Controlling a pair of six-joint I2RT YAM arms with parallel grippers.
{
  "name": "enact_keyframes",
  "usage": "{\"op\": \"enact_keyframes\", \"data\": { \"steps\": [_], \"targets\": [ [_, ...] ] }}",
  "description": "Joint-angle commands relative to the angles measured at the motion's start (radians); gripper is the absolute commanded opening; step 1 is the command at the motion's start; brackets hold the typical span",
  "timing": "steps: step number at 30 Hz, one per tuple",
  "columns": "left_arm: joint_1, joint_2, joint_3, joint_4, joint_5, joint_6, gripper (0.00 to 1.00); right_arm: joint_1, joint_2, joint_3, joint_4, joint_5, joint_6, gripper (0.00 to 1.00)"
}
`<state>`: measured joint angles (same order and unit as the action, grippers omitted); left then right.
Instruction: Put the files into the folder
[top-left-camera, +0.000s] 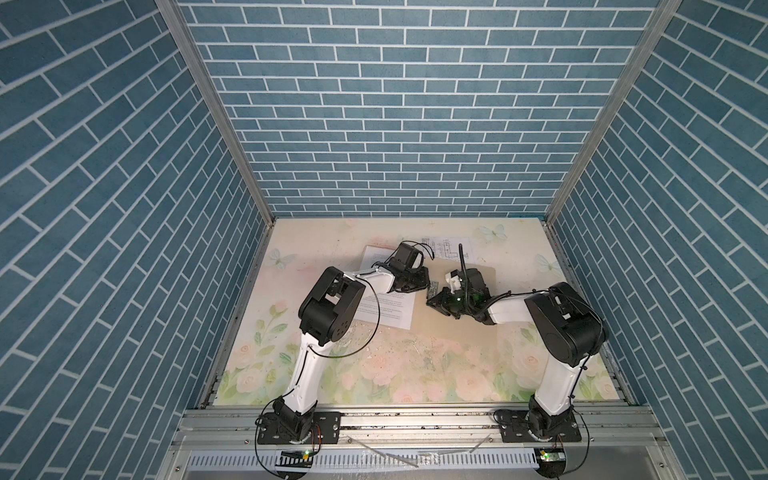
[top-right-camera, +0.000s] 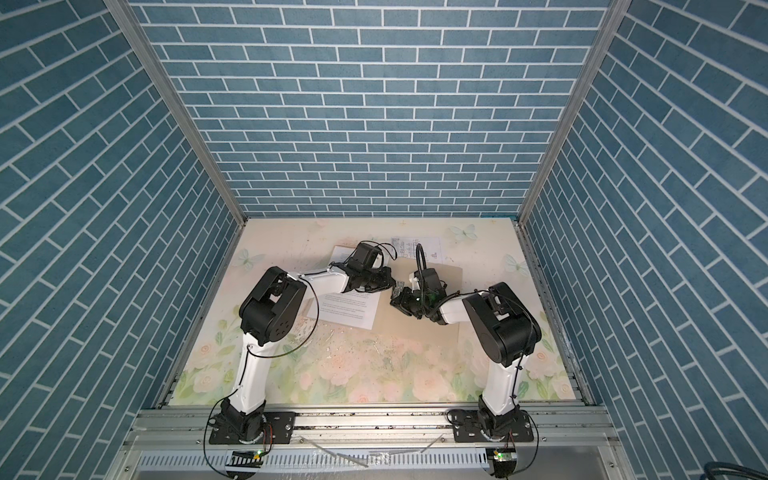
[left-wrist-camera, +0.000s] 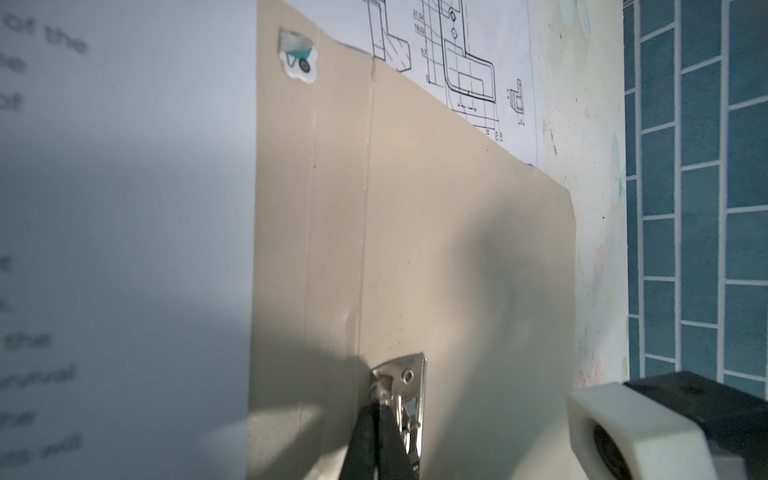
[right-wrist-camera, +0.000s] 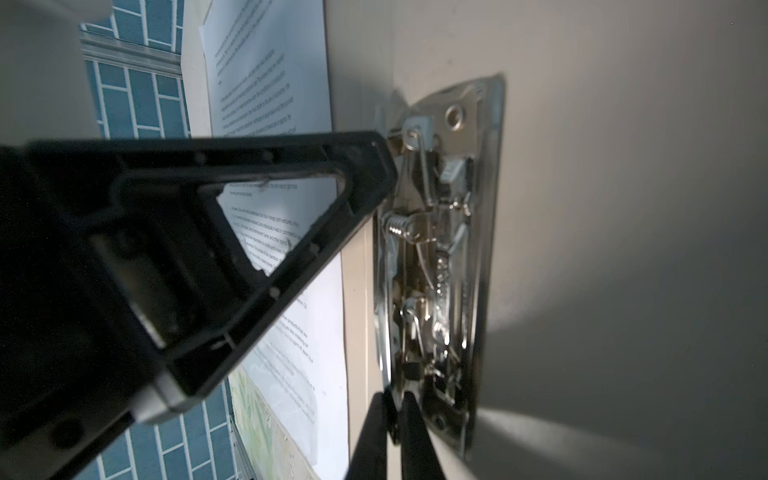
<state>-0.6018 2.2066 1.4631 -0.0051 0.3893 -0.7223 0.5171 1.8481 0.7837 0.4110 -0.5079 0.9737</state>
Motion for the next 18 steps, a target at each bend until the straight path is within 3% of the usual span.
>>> {"op": "enact_keyframes", "data": {
  "steps": [1, 6, 18],
  "targets": [
    [0.003, -0.018, -0.027, -0.052, -0.037, 0.022, 0.06, 0.003, 0.021, -0.037, -0.030, 0.012, 0.021, 0.09],
    [0.003, -0.022, -0.029, -0.052, -0.037, 0.024, 0.06, 0.003, 0.004, -0.048, -0.031, 0.022, 0.025, 0.13],
    [0.004, -0.029, -0.039, -0.047, -0.037, 0.024, 0.06, 0.001, -0.029, -0.052, -0.044, 0.037, 0.021, 0.12]
  ]
}}
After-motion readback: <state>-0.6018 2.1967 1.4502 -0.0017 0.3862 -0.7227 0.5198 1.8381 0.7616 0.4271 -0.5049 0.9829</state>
